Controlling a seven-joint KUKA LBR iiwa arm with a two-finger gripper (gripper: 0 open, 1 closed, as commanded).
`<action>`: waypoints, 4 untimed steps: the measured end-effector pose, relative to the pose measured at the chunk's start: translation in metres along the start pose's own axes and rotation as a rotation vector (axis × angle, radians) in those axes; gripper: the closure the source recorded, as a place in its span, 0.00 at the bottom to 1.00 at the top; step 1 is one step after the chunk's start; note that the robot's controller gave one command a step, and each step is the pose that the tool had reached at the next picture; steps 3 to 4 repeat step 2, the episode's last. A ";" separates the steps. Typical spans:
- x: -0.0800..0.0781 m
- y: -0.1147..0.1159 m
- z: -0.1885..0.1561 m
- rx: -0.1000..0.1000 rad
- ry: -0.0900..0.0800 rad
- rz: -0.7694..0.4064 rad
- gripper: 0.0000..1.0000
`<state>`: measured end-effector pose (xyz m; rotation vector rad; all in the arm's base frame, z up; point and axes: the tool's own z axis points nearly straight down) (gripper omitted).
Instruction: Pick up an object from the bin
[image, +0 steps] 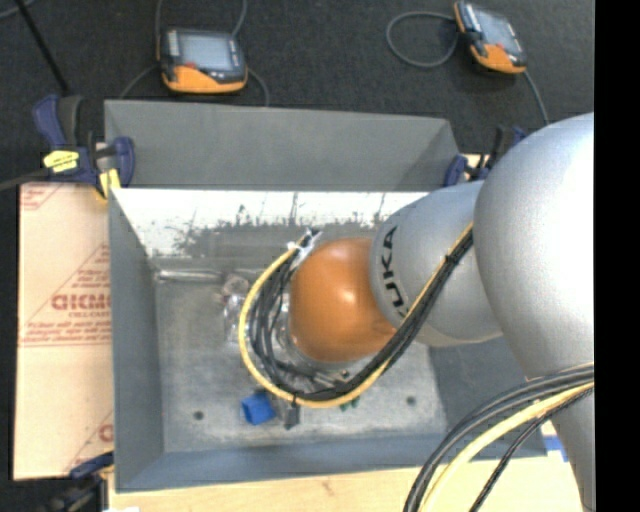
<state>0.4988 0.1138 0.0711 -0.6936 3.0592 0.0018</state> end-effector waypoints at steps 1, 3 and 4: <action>0.013 0.022 -0.014 0.001 0.008 0.207 1.00; 0.004 0.019 -0.144 0.003 -0.006 0.220 1.00; 0.004 0.019 -0.144 0.003 -0.006 0.220 1.00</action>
Offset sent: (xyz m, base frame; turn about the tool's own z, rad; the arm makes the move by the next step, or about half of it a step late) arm -0.0214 0.0144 0.0135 0.2084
